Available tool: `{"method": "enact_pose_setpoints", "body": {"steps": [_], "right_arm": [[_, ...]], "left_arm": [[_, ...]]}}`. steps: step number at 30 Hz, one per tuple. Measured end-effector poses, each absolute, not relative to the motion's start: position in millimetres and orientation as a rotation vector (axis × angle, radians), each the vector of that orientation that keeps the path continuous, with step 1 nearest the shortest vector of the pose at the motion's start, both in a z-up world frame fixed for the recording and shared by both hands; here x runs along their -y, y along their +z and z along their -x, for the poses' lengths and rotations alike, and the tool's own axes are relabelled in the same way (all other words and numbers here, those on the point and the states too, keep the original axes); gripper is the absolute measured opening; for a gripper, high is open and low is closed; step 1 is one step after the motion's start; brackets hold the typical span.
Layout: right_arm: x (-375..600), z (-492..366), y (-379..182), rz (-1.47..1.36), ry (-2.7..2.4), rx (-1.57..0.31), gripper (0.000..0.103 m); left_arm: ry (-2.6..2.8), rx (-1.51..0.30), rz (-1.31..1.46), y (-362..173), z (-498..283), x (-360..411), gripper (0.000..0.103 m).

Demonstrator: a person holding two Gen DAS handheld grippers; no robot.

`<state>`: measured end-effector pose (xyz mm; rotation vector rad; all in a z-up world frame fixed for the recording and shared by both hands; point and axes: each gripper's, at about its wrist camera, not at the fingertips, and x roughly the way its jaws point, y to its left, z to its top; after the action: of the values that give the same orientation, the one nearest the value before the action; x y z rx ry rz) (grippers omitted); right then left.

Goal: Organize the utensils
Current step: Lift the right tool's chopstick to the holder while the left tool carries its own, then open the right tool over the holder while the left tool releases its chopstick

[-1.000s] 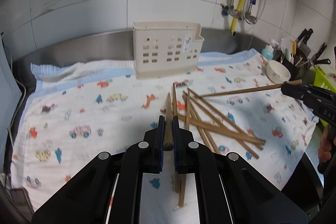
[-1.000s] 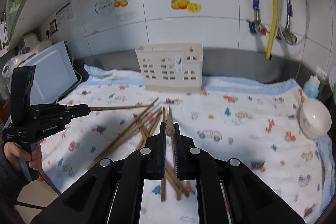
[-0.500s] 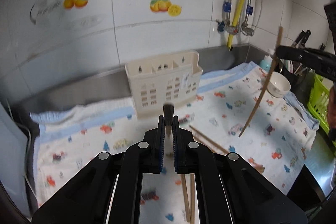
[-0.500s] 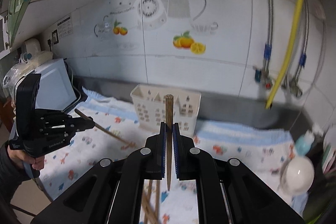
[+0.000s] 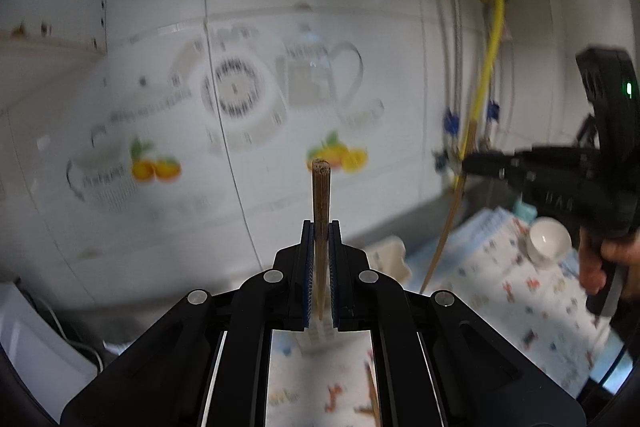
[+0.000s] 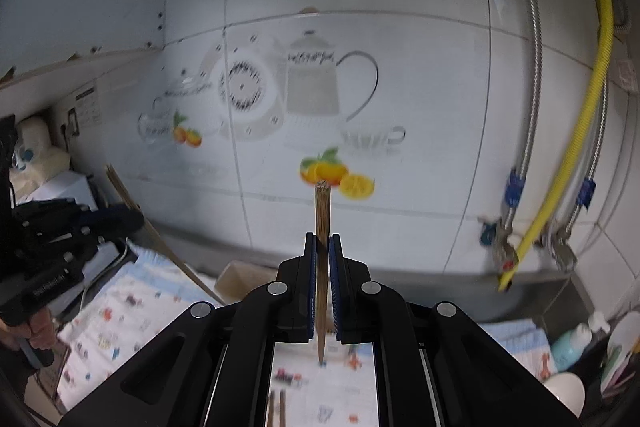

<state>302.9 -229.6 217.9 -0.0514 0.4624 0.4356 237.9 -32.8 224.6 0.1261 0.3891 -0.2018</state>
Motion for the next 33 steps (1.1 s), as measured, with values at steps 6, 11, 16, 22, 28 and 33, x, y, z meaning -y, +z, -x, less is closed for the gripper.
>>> {"method": "enact_pose_setpoints", "body": {"steps": [6, 11, 16, 22, 28, 33], "right_arm": [[221, -326, 222, 0.048, 0.419, -0.433, 0.006], [214, -346, 200, 0.042, 0.417, -0.47, 0.006], [205, -355, 168, 0.07, 0.427, -0.541, 0.006], [212, -349, 157, 0.064, 0.431, -0.573, 0.017], [225, -307, 177, 0.075, 0.449, -0.543, 0.032], [237, -258, 191, 0.079, 0.488, -0.526, 0.037]], "left_arm": [[-0.166, -0.381, -0.105, 233, -271, 26, 0.005], [-0.149, -0.448, -0.083, 201, -296, 22, 0.005], [-0.153, -0.53, -0.067, 171, -311, 18, 0.006], [-0.136, -0.552, -0.055, 157, -309, 13, 0.008], [-0.133, -0.537, -0.056, 166, -280, 11, 0.014], [-0.144, -0.519, -0.082, 171, -233, 16, 0.021]]}}
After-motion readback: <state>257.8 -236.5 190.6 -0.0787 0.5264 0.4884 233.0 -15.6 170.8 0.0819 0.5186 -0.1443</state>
